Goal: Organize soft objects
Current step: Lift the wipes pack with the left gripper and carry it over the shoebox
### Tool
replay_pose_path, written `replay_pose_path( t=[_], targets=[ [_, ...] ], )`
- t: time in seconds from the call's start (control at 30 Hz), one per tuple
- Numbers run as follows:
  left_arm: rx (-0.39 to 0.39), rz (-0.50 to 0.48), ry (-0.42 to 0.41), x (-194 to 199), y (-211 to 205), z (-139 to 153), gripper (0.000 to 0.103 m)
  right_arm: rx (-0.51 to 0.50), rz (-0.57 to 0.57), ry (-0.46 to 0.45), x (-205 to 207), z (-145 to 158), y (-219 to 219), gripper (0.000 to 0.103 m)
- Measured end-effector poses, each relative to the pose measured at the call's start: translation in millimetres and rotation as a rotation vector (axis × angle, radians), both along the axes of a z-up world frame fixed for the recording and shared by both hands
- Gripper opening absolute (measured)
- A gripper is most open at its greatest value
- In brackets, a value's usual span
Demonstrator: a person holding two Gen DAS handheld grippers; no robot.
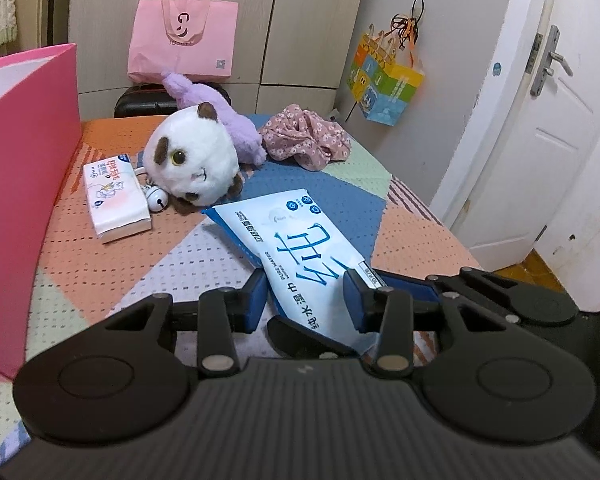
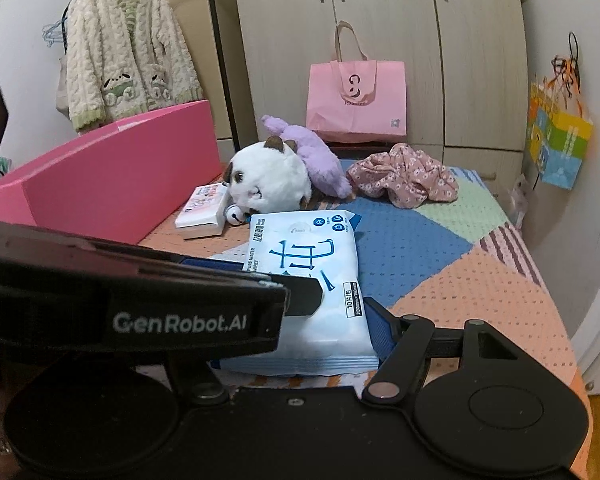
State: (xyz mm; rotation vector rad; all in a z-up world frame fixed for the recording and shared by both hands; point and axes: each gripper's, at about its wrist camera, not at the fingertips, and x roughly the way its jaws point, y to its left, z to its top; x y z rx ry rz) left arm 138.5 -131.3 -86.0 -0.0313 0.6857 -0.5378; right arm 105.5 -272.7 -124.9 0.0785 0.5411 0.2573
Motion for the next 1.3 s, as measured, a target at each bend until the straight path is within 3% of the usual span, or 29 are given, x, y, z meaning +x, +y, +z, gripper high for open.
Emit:
replay_pose_path(
  t=[0.47,0.77,1.3],
  targets=[
    [-0.006,-0.008,0.023,-29,15,12,0.04,0.031,0.016,0.061,-25,14,7,0.072],
    [-0.054,-0.02,0.094,-46,37,27,0.04,-0.052,0.093,0.108,-42,37,20,0.072],
    [-0.098,-0.07,0.07,-90,86,77,0.04,-0.15,0.283,0.005,-84,89,44,0.072]
  ],
)
